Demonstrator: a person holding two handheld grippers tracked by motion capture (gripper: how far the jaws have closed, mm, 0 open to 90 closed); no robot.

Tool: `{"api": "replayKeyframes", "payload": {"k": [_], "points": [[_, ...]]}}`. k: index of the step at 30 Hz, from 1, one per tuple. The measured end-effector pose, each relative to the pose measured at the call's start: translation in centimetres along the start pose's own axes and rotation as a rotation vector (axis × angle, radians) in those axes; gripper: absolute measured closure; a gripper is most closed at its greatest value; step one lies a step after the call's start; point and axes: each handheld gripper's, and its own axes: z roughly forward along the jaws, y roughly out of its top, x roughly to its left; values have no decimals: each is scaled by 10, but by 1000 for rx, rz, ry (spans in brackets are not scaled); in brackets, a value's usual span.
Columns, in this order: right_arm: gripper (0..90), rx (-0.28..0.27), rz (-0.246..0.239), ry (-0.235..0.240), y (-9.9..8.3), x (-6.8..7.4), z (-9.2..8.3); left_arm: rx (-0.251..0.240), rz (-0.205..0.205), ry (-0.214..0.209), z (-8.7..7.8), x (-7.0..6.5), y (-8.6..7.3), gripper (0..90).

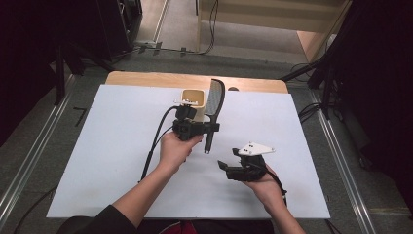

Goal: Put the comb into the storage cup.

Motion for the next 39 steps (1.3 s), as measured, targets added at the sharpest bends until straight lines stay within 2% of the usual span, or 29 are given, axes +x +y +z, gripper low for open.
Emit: {"api": "replayKeyframes", "payload": {"k": [4,12,17,23,35,39], "points": [[262,20,-25,5,-3,-3,-3,-3,-5,-11,-3,1,-2,733],[253,31,-51,1,-13,-13,-16,-13,17,-15,-8,4,-1,733],[253,40,-46,-2,-20,-19,-24,-22,21,-15,-11,6,1,733],[247,52,-42,18,-26,-23,-33,-41,28,-15,-16,8,4,733],[247,65,-35,-9,-36,-33,-42,-59,29,-26,-30,15,11,733],[247,63,-40,-16,-37,-33,-43,-64,18,-27,-35,18,14,733]]}}
